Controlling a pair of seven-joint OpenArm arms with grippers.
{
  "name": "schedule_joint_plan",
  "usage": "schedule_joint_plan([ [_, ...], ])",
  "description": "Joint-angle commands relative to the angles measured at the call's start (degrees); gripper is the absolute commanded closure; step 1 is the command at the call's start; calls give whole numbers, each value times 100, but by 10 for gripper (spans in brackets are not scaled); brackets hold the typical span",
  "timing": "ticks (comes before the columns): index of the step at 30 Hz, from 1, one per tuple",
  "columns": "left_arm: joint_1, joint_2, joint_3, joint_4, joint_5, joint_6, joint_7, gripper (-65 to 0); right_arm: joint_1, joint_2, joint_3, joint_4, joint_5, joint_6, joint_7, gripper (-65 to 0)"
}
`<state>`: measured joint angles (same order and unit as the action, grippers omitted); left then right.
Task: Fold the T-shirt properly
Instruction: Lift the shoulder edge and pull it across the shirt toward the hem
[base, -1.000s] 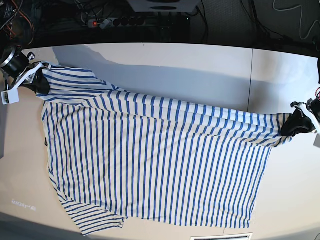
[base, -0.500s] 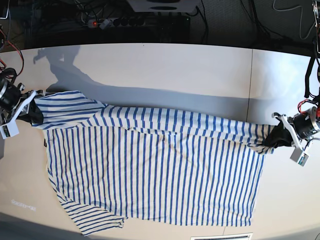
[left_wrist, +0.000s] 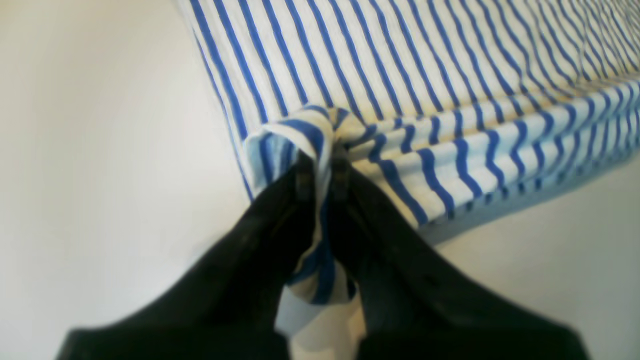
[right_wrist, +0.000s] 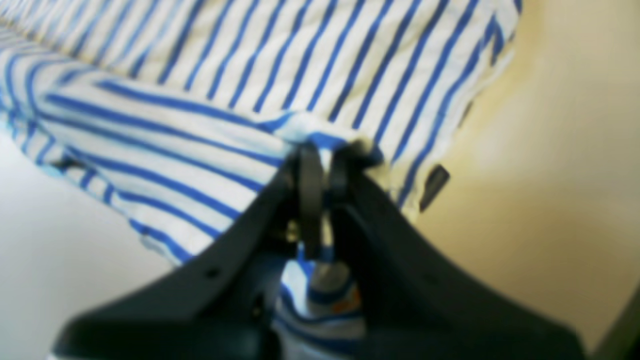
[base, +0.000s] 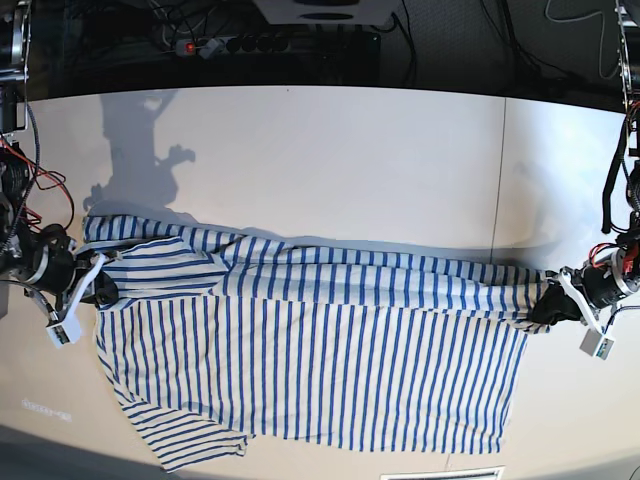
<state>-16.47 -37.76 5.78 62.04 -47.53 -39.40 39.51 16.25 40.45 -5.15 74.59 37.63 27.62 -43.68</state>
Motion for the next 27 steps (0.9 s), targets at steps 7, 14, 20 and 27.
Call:
schedule_joint_plan([
  [7,-273,63,-52,-168,26,-60,-273,-130,846,-98,-566,-533,-468,262,249,0],
  [14,-372,61,-55,-166,26,-60,-376,-335,911,-522,-553,-841,-850,232,531,-448],
  [20,-807,61,-55,-162,-166,-60,-313,-333,911,-699,-74,-686,-560,223,590,-446],
  [27,-796,223,-55,-164,-214,-60,-144,-30,901,-984,308,-785,-605,223,463,-187],
])
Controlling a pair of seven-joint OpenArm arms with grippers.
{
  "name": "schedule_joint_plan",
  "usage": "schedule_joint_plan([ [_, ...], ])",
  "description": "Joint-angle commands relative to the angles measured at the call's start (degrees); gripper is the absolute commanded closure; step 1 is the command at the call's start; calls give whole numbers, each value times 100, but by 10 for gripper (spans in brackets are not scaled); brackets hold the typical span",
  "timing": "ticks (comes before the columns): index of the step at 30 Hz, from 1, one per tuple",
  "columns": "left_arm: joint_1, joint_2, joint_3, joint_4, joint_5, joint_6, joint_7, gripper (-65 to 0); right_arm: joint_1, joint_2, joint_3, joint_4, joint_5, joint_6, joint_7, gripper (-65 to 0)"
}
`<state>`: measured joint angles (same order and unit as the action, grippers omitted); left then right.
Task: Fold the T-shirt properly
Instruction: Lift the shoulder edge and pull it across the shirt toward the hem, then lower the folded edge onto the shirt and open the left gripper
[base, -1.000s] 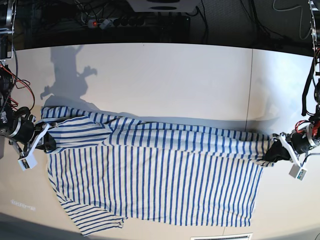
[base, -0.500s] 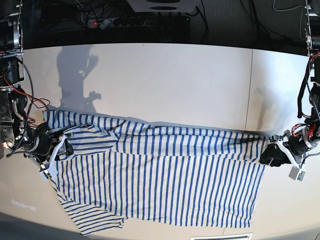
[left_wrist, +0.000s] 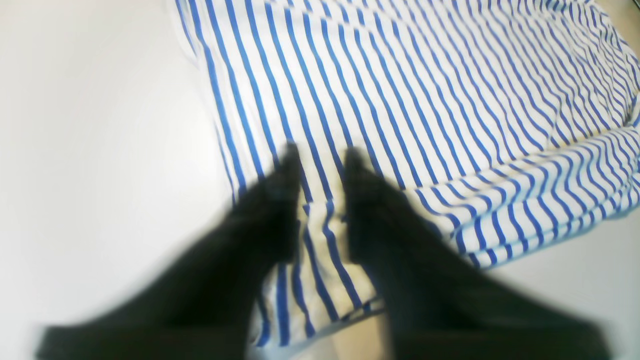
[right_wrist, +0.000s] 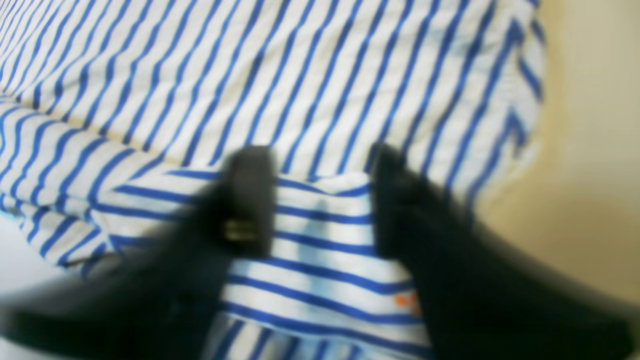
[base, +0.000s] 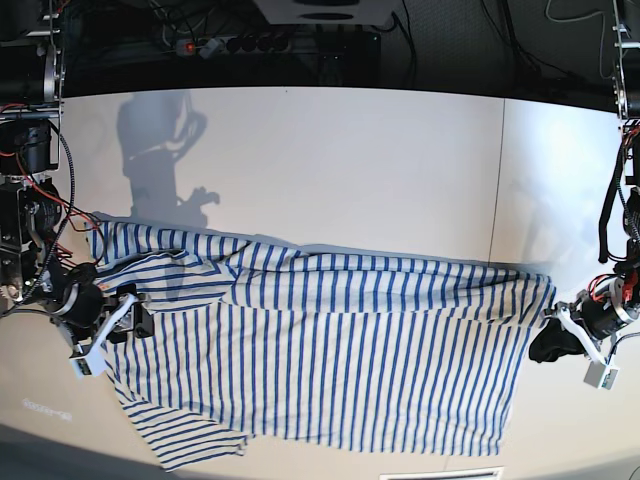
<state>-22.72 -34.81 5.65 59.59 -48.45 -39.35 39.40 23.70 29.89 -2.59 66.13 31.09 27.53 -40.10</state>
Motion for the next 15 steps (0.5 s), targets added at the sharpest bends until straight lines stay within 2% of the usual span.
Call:
schedule_joint_plan([
  [1,-173,9,-42,81,-118,-65,-57,0,149,20,50,22,-28,232,105,-48],
  [2,-173,103,-42,81,-37,-65,-35,0,149,-46,52,-22,-127,232,105,0],
  [8,-173,713,-42,-378,874,-52,-63,0,151,-315,50,-581,-684,227,348,0],
  [11,-173,890,-42,-636,1401,219,-103,0,149,-356,50,-942,-691,227,372,0],
  [15,-173,1010,-42,-962,1963,752,-37,0,144,-361,50,-1397,-601,227,367,0],
])
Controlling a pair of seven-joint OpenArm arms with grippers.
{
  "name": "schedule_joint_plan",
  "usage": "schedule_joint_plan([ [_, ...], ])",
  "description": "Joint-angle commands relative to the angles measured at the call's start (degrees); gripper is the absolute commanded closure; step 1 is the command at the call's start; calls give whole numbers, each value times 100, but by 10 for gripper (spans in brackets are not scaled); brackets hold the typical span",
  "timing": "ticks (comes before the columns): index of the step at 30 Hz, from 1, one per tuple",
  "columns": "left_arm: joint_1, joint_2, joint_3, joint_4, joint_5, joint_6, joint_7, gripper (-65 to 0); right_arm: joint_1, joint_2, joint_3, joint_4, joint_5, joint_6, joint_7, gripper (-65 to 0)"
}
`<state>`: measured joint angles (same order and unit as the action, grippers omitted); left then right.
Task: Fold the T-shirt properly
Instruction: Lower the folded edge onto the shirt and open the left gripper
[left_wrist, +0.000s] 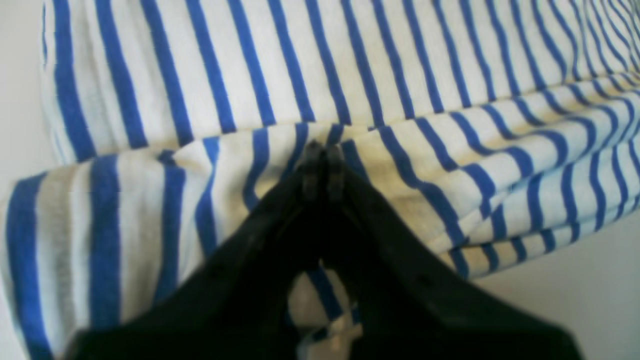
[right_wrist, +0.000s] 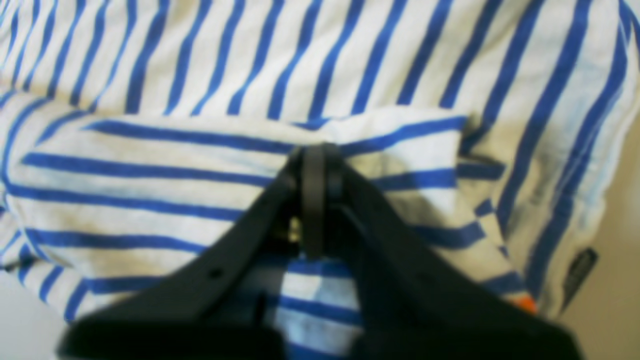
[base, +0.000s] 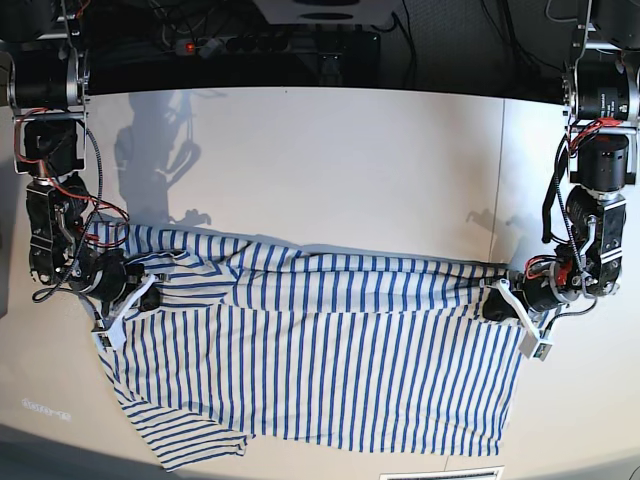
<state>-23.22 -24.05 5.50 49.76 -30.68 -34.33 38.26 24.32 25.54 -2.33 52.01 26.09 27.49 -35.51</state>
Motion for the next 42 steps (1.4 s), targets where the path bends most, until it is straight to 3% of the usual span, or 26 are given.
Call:
schedule_joint_plan([
  [1,-120,-59,-26,-57,304,297,76,0,66,74,24,-68,-92,232,-90,0],
  [5,-105,-98,-26,-175,538,378,166,0,-140,72,24,-192,186,234,-109,0],
  [12,120,-184,-26,103,35,365,796,0,-960,33,87,267,492,236,-417,0],
  [20,1768,-358,-55,1845,-83,369,835,0,-2551,33,894,1823,498,236,-570,0],
  [25,2907,-356,-479,2892,-79,369,835,0,-3362,61,1325,2608,498,240,-789,0],
  [33,4325,-323,-931,4192,-61,369,785,0,-4148,527,1346,3265,544,236,-785,0],
  [42,4787,-153,-933,4798,-15,369,763,0,-4581,892,1392,3475,710,236,-785,0],
])
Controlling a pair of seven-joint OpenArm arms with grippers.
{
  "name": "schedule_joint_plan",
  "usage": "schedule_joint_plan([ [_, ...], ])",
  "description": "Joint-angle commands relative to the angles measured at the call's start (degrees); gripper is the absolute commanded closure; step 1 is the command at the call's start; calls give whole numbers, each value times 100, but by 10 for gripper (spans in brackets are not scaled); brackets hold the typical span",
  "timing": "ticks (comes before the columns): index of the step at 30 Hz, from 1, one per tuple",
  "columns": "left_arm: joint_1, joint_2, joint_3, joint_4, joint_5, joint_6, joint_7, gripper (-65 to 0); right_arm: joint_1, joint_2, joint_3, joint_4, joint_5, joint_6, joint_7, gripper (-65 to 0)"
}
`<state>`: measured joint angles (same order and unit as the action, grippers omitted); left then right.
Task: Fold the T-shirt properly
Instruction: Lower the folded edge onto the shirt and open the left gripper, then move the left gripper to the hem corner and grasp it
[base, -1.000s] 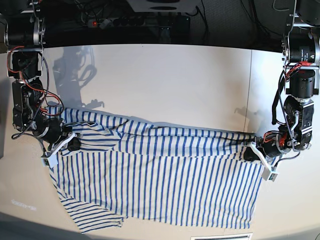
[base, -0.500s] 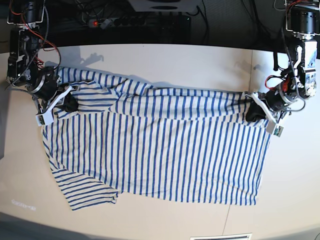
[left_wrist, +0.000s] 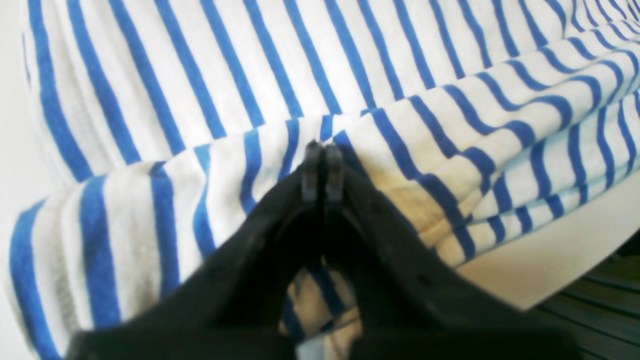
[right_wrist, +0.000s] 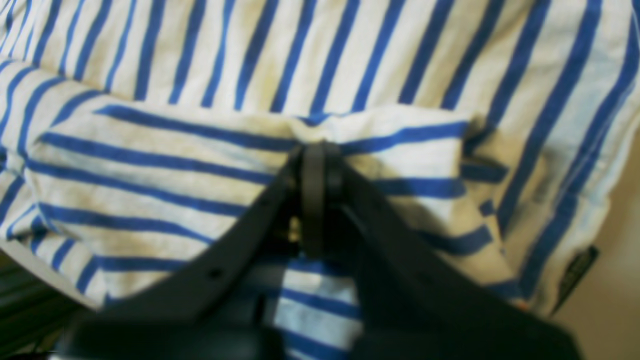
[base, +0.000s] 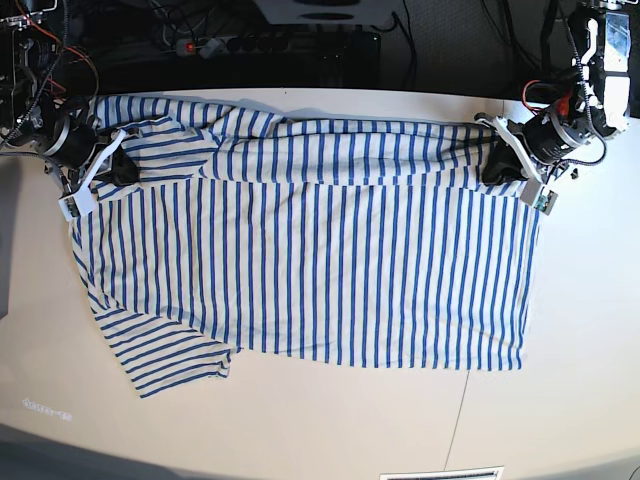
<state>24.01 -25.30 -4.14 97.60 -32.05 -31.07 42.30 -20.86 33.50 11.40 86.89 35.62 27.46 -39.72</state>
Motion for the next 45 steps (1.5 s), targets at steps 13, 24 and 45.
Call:
schedule_joint_plan([
  [13,-334,-450,-1060,929,-323,214,227,-259,-57,96,20,-17,-420,236,-267,0],
  [24,-2205,-1023,-704,-1021,-798,221,-485,-396,-57,76,17,-22,-472,238,-258,0],
  [45,-5515,-286,262,-6660,-1812,-476,28,-395,-46,76,17,-22,-577,236,-254,0],
])
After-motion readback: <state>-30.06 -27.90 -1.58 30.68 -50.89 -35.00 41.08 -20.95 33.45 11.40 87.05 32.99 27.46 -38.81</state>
